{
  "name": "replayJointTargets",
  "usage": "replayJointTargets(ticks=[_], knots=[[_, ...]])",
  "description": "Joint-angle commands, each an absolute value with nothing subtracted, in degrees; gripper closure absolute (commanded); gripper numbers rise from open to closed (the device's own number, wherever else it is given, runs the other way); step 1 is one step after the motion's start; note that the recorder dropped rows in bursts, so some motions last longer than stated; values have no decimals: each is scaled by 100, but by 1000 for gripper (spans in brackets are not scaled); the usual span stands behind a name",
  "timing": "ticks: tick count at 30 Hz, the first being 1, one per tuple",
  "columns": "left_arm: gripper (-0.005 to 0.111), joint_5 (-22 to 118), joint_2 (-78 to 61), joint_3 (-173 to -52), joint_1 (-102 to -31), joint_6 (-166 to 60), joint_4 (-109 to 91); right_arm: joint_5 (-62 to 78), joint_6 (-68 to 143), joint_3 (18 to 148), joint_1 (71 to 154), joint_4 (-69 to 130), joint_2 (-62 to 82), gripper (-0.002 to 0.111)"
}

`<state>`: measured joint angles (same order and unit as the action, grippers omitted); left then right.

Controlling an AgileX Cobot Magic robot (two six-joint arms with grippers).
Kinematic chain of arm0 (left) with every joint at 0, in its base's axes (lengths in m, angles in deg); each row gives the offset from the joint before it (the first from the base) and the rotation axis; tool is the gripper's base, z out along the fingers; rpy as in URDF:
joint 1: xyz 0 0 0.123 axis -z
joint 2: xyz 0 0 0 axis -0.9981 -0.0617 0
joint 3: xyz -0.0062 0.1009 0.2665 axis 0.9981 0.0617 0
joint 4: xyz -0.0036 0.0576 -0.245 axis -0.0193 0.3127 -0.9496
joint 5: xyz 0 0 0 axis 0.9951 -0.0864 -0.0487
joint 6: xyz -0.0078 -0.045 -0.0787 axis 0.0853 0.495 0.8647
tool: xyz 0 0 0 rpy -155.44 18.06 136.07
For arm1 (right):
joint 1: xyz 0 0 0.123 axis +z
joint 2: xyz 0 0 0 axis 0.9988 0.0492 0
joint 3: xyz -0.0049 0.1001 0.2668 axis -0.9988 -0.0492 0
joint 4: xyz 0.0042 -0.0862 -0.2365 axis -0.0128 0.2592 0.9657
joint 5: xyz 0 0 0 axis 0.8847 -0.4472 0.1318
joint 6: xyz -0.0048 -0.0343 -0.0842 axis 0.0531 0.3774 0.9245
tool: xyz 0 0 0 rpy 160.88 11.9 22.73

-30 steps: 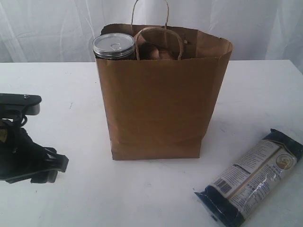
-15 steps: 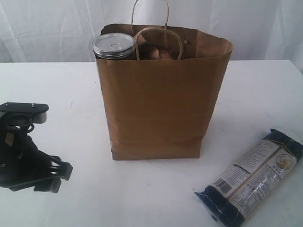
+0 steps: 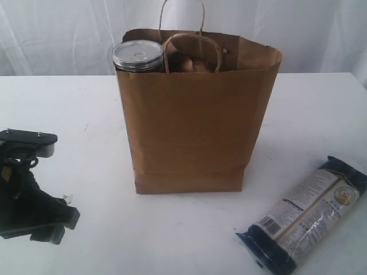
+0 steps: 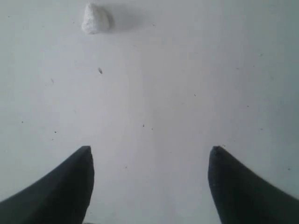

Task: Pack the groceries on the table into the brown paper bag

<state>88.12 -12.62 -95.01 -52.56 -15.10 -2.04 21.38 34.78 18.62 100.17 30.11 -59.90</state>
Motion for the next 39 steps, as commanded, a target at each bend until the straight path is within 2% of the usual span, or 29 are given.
replayJointTargets(ticks=[1,9,12,18,39], knots=[[36,9103,-1255,-9547,-5634,-1580,-317,2129,3469,1833,9964,3006,-6014,108],[36,9650,-1430,-10227,-6632,-2977,-1228,2129,3471,1833,9964,3018,-6014,108],[36,10027,-1976,-10713,-7001,-3634,-1700,2129,3471,1833,9964,3018,-6014,108],[36,10034,-2655,-10914,-7037,-3813,-1736,2129,3471,1833,9964,3006,-6014,108],[36,9552,-2699,-10914,-7037,-4234,-1655,2129,3471,1833,9964,3006,-6014,108]])
